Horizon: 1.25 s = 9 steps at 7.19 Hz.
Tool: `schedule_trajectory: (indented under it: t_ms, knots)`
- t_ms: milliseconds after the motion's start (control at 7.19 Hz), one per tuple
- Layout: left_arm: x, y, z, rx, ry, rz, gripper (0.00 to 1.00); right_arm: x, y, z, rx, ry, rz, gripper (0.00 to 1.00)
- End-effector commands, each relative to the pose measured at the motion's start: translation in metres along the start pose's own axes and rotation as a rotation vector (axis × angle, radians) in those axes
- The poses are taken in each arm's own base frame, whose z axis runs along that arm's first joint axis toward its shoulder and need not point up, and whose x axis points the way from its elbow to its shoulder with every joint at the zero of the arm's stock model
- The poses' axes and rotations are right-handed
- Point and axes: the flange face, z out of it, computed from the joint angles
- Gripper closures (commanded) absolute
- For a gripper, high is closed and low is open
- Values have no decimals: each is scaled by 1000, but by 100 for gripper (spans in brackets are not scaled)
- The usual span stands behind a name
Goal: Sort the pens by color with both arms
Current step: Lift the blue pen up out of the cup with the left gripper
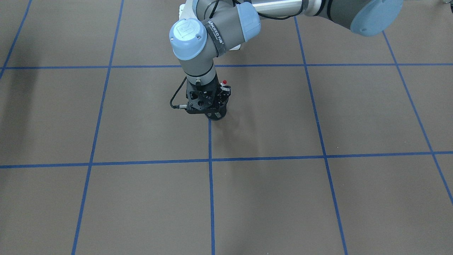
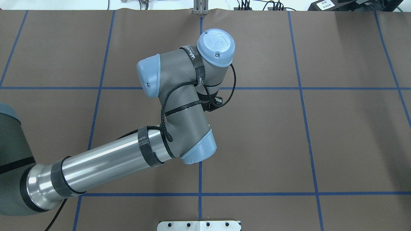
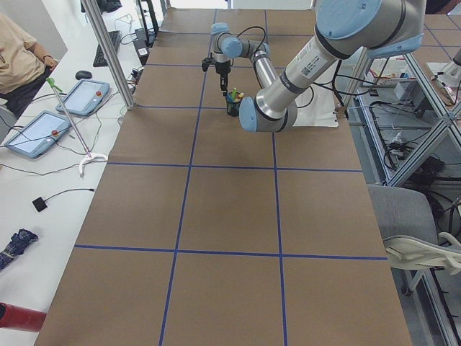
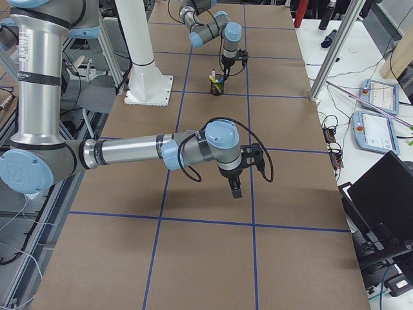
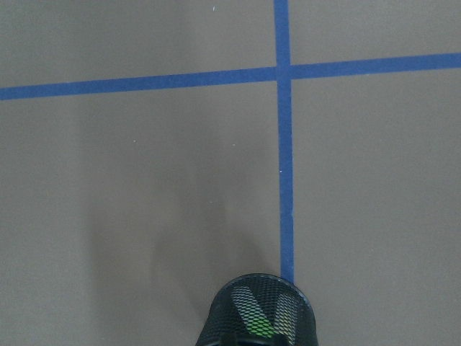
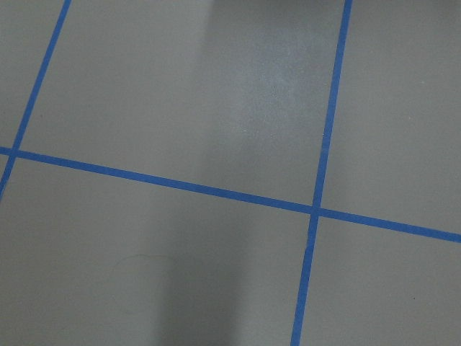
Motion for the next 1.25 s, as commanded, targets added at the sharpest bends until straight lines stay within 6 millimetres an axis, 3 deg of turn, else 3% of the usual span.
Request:
schedule_trajectory:
  t_ms: [0,556,1113]
  knots:
    - [-21,18,-17,26,44,18,100,0,0,0,0,0,2,0]
    - [-37,50,-102,172,139,63,100,0,0,0,-1,0,3,0]
    - [-33,39,-151,512,282,78,100,0,0,0,-2,0,4,0]
